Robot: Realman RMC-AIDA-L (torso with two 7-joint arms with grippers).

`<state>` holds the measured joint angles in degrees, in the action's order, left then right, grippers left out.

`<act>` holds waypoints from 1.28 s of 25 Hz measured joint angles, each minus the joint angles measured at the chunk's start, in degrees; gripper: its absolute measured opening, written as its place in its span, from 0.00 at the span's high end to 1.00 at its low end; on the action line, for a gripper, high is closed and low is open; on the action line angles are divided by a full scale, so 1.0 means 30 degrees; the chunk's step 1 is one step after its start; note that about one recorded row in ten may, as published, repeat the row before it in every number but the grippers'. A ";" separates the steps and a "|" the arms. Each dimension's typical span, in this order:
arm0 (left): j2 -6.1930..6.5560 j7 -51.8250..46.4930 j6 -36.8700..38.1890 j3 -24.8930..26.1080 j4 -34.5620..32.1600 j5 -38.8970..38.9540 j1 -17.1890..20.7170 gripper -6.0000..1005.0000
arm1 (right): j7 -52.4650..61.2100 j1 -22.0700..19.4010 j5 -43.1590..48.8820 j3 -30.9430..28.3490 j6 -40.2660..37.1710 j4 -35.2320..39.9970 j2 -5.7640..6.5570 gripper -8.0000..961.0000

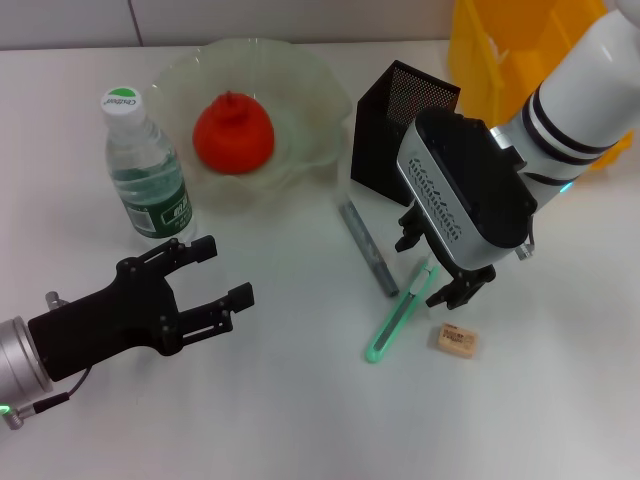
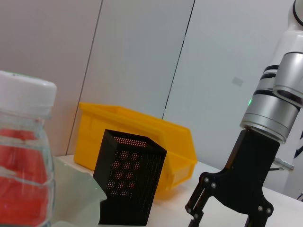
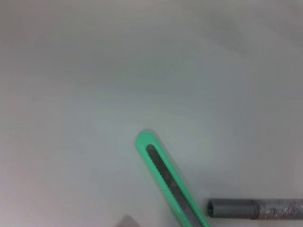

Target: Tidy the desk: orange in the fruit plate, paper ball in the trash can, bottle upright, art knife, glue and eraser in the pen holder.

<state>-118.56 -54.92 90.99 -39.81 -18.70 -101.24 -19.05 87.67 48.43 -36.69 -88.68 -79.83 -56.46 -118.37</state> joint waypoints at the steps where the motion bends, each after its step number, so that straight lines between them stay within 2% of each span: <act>1: 0.0000 0.0000 0.0000 0.0000 0.0000 0.0000 0.0000 0.17 | -0.0055 0.0000 0.0000 0.0007 0.0056 0.0031 -0.0022 0.19; 2: 0.0001 0.0005 -0.0003 0.0028 0.0000 -0.0001 -0.0004 0.17 | -0.0102 0.0003 0.0011 0.0011 0.0100 0.0067 -0.0054 0.20; 10: 0.0000 0.0006 0.0053 0.0296 -0.0007 0.0066 -0.0002 0.17 | -0.0190 0.0166 0.0210 0.0504 0.0587 0.0478 -0.0153 0.43; 16: 0.0000 0.0002 0.0088 0.0297 -0.0008 0.0163 0.0000 0.17 | -0.0191 0.0197 0.0303 0.0904 0.0956 0.0699 -0.0151 0.64; 32: 0.0000 -0.0004 0.0101 0.0734 -0.0008 0.0204 -0.0036 0.17 | -0.0688 0.0207 0.0319 0.1579 0.1531 0.0757 -0.0181 0.70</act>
<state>-118.56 -54.93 91.29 -37.61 -18.72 -100.63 -19.16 85.61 49.05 -35.73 -83.95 -75.23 -54.19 -118.91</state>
